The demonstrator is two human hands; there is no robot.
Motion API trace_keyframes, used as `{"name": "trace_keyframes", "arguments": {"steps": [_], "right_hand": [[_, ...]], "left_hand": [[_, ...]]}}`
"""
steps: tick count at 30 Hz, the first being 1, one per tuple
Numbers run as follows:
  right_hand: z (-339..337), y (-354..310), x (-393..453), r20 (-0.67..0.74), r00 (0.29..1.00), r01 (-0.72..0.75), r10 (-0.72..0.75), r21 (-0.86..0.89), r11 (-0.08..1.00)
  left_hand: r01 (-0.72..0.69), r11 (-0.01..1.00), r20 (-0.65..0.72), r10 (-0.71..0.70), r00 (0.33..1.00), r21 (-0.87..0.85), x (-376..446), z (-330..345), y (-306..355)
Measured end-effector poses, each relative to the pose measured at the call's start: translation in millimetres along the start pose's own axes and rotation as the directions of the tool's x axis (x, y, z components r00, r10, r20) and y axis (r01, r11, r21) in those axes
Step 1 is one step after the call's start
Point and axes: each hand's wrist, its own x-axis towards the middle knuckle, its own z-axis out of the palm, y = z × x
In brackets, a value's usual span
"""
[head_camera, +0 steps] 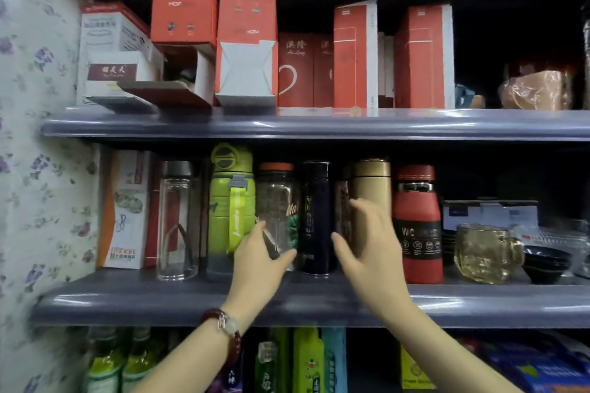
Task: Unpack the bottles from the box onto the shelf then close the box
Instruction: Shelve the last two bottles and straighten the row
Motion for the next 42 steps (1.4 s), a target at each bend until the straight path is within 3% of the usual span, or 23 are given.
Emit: {"name": "trace_keyframes", "arguments": {"steps": [3,7,14,19,27,36,39,42], "right_hand": [[28.6,-9.3,0.9,0.144,0.977,-0.169,0.159,0.057,0.984],[51.2,-4.4,15.7,0.294,0.848,-0.483,0.440,0.088,0.871],[60.5,3.7,26.2,0.360,0.762,-0.594,0.539,0.057,0.802],[60.5,7.4,31.2,0.355,0.759,-0.592,0.546,0.027,0.806],[63.4,13.8,34.4,0.375,0.738,-0.601,0.561,-0.013,0.799],[62.0,16.5,32.8,0.406,0.746,-0.556,0.528,-0.057,0.829],[62.7,10.9,24.6,0.376,0.787,-0.495,0.489,-0.088,0.864],[58.2,-4.5,13.1,0.304,0.891,-0.311,0.337,-0.131,0.941]], "left_hand": [[0.003,1.000,0.014,-0.003,1.000,-0.023,5.4,11.0,-2.0],[0.046,0.998,-0.023,-0.048,0.999,-0.052,12.0,13.0,-2.7],[-0.011,1.000,-0.019,0.011,1.000,-0.018,7.3,5.8,-10.4],[0.002,0.998,-0.037,-0.005,0.999,-0.070,11.1,5.5,-18.0],[-0.032,0.999,-0.105,0.030,0.994,-0.009,13.6,7.4,-17.1],[-0.094,0.994,-0.083,0.098,0.992,0.059,7.7,8.9,-17.0],[-0.108,0.994,-0.071,0.109,0.991,0.018,7.5,2.3,-20.2],[-0.097,0.994,-0.100,0.091,0.991,-0.055,8.9,-12.3,-18.2]]}}
